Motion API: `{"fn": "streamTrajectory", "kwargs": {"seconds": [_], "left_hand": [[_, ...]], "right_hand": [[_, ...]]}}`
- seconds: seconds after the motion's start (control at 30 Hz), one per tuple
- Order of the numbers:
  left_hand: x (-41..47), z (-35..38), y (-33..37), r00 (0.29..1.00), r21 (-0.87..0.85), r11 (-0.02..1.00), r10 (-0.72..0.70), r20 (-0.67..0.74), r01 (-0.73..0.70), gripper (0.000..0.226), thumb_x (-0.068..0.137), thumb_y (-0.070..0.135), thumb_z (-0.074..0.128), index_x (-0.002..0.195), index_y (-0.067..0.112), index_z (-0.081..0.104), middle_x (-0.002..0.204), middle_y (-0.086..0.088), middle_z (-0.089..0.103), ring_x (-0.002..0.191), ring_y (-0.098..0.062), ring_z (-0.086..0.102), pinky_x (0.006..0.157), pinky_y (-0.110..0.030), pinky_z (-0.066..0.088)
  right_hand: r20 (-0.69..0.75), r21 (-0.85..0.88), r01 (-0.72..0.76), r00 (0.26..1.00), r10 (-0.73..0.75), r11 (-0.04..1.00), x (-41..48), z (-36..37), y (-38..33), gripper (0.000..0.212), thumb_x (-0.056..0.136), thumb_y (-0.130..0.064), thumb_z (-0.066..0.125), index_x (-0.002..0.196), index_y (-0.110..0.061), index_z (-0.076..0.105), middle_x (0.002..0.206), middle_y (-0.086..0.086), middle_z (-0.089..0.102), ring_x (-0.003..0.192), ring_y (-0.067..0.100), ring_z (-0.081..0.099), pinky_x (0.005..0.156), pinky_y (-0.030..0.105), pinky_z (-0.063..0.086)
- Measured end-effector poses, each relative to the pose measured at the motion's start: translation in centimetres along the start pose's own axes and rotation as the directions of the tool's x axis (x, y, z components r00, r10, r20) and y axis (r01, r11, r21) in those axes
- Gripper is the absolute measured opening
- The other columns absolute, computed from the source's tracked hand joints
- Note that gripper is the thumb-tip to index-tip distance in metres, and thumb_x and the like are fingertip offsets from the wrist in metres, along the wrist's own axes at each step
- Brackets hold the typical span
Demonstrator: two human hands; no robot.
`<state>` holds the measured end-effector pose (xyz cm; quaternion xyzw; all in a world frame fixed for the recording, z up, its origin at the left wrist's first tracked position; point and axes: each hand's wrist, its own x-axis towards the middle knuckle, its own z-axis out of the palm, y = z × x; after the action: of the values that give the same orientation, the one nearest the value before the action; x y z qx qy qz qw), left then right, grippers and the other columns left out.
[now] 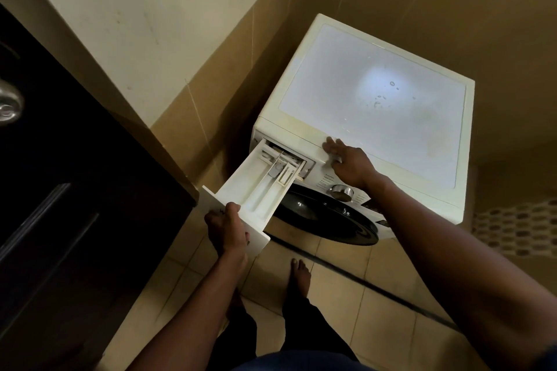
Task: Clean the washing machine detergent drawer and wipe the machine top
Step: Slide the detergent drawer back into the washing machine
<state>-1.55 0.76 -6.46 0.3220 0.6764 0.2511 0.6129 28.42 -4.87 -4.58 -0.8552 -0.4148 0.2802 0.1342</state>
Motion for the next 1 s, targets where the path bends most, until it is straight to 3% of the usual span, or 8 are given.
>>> {"fn": "streamTrajectory", "kwargs": {"seconds": [0.13,0.27,0.47,0.77,0.93,1.0], "left_hand": [[0.9,-0.4,-0.9,0.999,-0.023,0.999,-0.037,0.027,0.037,0.037,0.093,0.027,0.063,0.122,0.011,0.048,0.096,-0.010,0.054,0.069,-0.019,0.052,0.049,-0.028,0.046],[1.1,0.4,-0.5,0.998,-0.034,0.999,-0.029,0.050,0.031,0.032,0.096,0.023,0.062,0.121,0.013,0.045,0.091,-0.005,0.052,0.070,-0.018,0.050,0.053,-0.029,0.045],[2.2,0.4,-1.3,0.993,-0.012,0.997,-0.076,0.085,0.077,0.038,0.096,0.027,0.060,0.129,0.016,0.046,0.114,-0.012,0.056,0.087,-0.023,0.057,0.057,-0.029,0.050],[0.5,2.8,-2.7,0.986,-0.131,0.981,-0.129,0.101,0.142,0.046,0.095,0.025,0.063,0.134,0.011,0.042,0.120,-0.015,0.056,0.092,-0.028,0.061,0.052,-0.027,0.055],[1.8,3.9,-2.1,0.958,-0.171,0.958,-0.192,0.212,0.229,0.050,0.095,0.020,0.064,0.140,0.016,0.043,0.133,-0.018,0.054,0.102,-0.029,0.061,0.069,-0.037,0.058],[2.9,4.5,-1.3,0.949,-0.183,0.953,-0.194,0.248,0.243,0.047,0.096,0.026,0.067,0.138,0.017,0.047,0.134,-0.017,0.054,0.108,-0.031,0.060,0.075,-0.043,0.061]], "right_hand": [[-0.003,0.025,0.007,1.000,-0.007,1.000,-0.1,0.1,0.0,0.063,0.092,0.004,0.050,0.151,-0.019,0.052,0.163,-0.005,0.038,0.155,0.014,0.025,0.123,0.025,0.021],[-0.004,0.024,0.003,1.000,-0.003,1.000,-0.1,0.0,0.0,0.062,0.093,0.002,0.051,0.151,-0.021,0.051,0.164,-0.006,0.036,0.156,0.013,0.023,0.121,0.024,0.020],[-0.010,0.026,0.006,1.000,-0.006,1.000,0.0,0.1,0.0,0.061,0.094,-0.001,0.054,0.151,-0.021,0.051,0.164,-0.007,0.035,0.156,0.013,0.023,0.123,0.028,0.023],[-0.012,0.041,0.015,1.000,-0.015,0.999,0.3,0.4,0.4,0.063,0.093,-0.003,0.058,0.153,-0.020,0.049,0.165,-0.006,0.033,0.156,0.015,0.021,0.125,0.033,0.025],[-0.014,0.044,0.004,1.000,-0.003,0.999,0.2,0.6,0.4,0.062,0.094,-0.004,0.059,0.152,-0.021,0.049,0.165,-0.006,0.034,0.156,0.015,0.022,0.124,0.034,0.026],[-0.008,0.030,0.008,1.000,-0.007,1.000,0.3,0.6,0.3,0.063,0.094,-0.005,0.059,0.153,-0.023,0.048,0.166,-0.007,0.032,0.156,0.015,0.022,0.123,0.035,0.028]]}}
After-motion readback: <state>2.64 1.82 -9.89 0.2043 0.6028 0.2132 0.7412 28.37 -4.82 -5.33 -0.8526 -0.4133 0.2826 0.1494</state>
